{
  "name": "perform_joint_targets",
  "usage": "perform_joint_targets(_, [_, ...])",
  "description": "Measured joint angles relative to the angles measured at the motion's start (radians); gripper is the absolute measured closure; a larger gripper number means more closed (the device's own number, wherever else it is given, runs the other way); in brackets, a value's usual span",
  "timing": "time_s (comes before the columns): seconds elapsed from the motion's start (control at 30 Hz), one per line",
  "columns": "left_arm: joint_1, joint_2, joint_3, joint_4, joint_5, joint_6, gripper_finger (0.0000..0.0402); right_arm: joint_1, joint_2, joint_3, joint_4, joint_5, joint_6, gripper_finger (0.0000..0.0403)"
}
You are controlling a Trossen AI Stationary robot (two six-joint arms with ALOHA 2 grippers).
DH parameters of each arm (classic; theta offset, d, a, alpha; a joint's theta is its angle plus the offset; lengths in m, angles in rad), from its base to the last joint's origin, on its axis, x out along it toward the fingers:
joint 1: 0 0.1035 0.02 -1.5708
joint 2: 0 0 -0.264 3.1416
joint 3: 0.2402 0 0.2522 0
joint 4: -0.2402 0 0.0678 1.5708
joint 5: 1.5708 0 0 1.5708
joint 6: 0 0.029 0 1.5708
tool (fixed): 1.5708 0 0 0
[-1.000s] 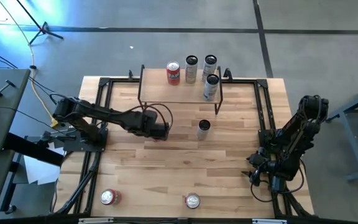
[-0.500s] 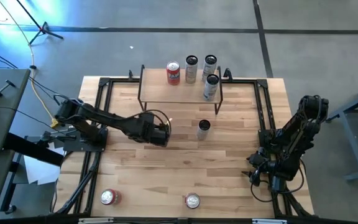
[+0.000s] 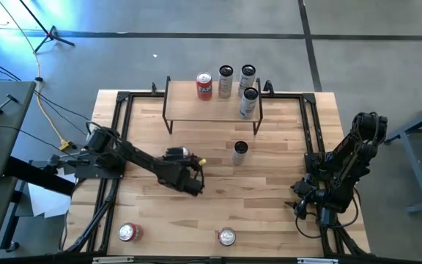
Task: Place canned beverage on shelf
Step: Put the top red white soda can on the shelf
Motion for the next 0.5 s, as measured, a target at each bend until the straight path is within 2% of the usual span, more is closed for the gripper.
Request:
perform_joint_targets(0.17, [-0.025,0.039,0.000,-0.006,-0.034,-0.093,0.0041,0.000,0.000,0.000,0.000,0.000,0.000,0.0064])
perform_joint_targets(0.3, [-0.035,0.047,0.001,-0.014,-0.040,-0.101,0.0054,0.000,0.000,0.000,0.000,0.000,0.000,0.0064])
perform_joint_targets(0.5, [-0.036,0.046,0.001,-0.016,-0.055,-0.123,0.0132,0.000,0.000,0.000,0.000,0.000,0.000,0.0064])
